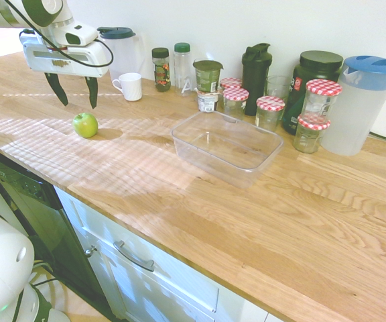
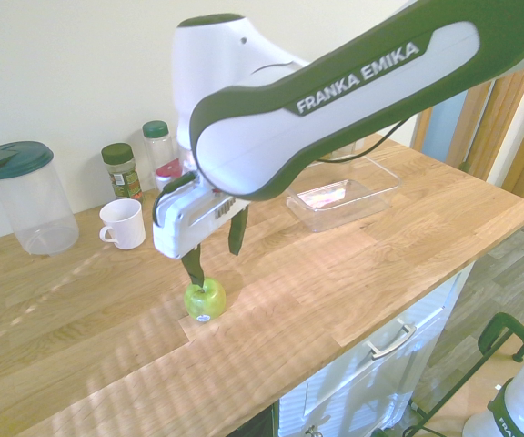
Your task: Put the apple into the container
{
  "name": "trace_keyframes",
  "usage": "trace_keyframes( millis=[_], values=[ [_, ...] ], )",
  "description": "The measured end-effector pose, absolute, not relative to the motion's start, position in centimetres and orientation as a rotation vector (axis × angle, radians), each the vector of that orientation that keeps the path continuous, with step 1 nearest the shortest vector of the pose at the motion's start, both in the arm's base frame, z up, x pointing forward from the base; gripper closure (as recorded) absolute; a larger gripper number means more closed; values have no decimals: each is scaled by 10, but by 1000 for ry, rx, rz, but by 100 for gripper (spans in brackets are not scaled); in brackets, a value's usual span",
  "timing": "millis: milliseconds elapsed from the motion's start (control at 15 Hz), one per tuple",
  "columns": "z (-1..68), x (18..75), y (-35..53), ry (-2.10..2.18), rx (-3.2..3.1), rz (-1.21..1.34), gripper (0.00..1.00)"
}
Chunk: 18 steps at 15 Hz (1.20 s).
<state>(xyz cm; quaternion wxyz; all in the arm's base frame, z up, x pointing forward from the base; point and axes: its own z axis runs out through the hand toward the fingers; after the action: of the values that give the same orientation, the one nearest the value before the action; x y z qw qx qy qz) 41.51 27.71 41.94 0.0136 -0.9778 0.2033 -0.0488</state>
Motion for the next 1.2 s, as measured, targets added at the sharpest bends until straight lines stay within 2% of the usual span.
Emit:
trace_keyframes(
  millis=[600, 667, 1200],
  values=[
    [367, 426, 311, 435, -3188, -178, 0],
    [363, 427, 311, 430, -3187, -179, 100],
    [340, 434, 308, 431, -3183, -151, 100]
  ],
)
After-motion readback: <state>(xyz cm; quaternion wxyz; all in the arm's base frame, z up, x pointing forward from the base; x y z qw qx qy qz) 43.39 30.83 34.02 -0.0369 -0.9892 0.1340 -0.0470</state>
